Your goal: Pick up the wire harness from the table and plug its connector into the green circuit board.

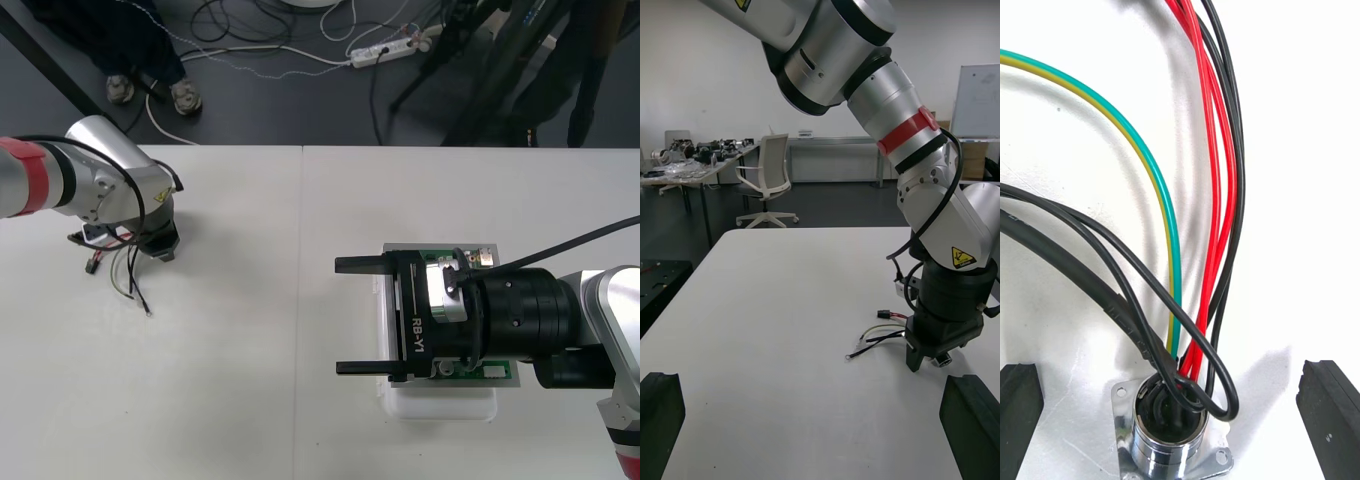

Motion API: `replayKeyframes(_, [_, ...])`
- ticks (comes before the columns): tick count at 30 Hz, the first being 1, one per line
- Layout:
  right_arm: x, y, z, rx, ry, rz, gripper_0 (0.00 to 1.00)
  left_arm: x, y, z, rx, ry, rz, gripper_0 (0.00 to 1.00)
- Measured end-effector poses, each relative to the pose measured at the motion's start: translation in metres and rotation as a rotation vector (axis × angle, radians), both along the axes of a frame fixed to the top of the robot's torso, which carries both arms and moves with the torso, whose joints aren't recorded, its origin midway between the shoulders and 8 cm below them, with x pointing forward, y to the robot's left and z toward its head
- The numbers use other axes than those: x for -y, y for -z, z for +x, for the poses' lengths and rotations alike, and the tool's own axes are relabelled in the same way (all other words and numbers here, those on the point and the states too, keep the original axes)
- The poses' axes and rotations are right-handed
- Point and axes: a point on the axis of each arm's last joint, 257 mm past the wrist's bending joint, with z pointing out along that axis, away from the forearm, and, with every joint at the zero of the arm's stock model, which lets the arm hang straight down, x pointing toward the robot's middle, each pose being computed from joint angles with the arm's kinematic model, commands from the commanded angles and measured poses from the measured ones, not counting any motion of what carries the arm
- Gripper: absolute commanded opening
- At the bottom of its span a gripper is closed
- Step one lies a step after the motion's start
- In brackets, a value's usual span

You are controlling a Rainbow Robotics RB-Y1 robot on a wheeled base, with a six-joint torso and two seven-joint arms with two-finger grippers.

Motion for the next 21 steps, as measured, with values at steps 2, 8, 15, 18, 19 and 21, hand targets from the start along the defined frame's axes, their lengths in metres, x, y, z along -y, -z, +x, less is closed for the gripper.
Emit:
replayKeyframes(2, [0.0000, -0.0001, 0.0000, 0.000, 0.000, 0.000, 1.00, 0.0001, -0.0001, 0.0003, 0.001, 0.000, 0.000, 1.00])
replayKeyframes(8, [-0.0001, -0.0006, 0.0003, 0.002, 0.000, 0.000, 1.00, 0.0002, -0.0001, 0.0006, 0.001, -0.001, 0.000, 0.96])
replayKeyframes(15, [-0.0002, -0.0008, 0.0005, 0.003, -0.001, 0.000, 1.00, 0.0049, 0.0013, 0.0005, 0.000, 0.006, -0.002, 0.74])
replayKeyframes(18, [-0.0002, -0.0008, 0.0005, 0.003, -0.001, 0.000, 1.00, 0.0066, 0.0019, 0.0005, 0.000, 0.009, -0.003, 0.68])
replayKeyframes(19, [-0.0002, -0.0008, 0.0005, 0.003, -0.001, 0.000, 1.00, 0.0072, 0.0020, 0.0005, 0.000, 0.010, -0.003, 0.67])
replayKeyframes(21, [-0.0002, -0.0008, 0.0006, 0.003, 0.000, -0.001, 1.00, 0.0079, 0.0022, 0.0007, 0.000, 0.011, -0.004, 0.66])
